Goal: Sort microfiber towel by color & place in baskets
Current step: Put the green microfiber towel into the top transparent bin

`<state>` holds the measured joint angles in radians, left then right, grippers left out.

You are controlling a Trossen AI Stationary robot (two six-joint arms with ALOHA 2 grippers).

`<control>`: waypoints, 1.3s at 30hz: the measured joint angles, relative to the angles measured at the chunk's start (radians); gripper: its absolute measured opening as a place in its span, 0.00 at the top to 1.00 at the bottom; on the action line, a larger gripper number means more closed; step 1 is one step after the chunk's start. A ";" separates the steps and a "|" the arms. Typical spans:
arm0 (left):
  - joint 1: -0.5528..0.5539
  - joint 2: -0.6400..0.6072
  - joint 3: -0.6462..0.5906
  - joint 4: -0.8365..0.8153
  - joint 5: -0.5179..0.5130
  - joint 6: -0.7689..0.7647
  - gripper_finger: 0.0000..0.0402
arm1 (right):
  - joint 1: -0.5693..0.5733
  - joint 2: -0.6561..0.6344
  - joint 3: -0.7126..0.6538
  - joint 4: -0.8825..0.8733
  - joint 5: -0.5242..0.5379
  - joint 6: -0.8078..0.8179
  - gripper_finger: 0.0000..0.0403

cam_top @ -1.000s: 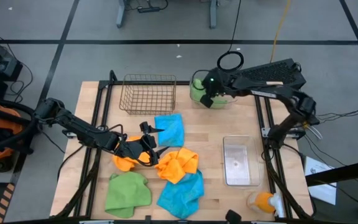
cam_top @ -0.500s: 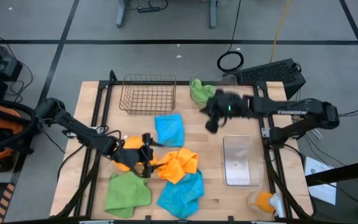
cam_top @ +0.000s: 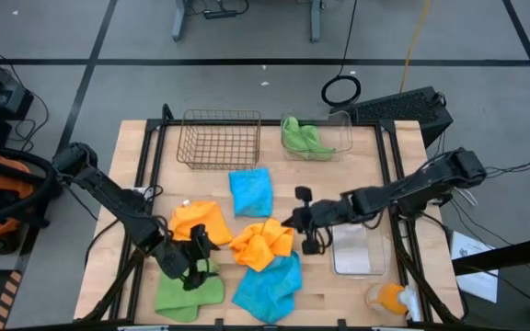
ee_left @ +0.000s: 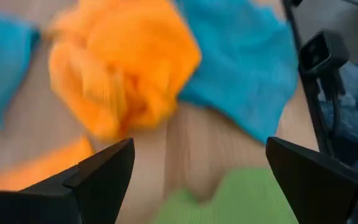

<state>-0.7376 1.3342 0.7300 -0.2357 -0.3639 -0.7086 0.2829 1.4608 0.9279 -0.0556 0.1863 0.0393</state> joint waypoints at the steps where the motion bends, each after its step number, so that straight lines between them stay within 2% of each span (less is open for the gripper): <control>1: -0.007 0.000 0.000 -0.029 0.014 -0.040 0.08 | 0.005 0.020 0.000 0.011 0.000 -0.013 0.99; 7: -0.046 0.000 0.000 -0.160 0.160 -0.275 0.08 | 0.014 0.135 0.000 0.061 -0.001 0.022 0.99; 12: -0.086 0.000 0.000 -0.248 0.199 -0.431 0.08 | 0.014 0.218 0.000 0.085 -0.002 0.036 0.99; 18: -0.148 0.004 0.000 -0.295 0.207 -0.577 0.08 | 0.014 0.234 0.001 0.102 -0.001 0.050 0.99; 27: -0.213 0.083 0.001 -0.342 0.202 -0.673 0.08 | 0.014 0.234 0.001 0.167 0.000 0.027 0.99; 39: -0.223 0.270 0.011 -0.333 0.144 -0.668 0.08 | 0.014 0.234 0.001 0.211 0.001 0.024 0.99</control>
<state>-0.9607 1.6046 0.7414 -0.5686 -0.2202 -1.3766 0.2966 1.6947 0.9291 0.1551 0.1871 0.0631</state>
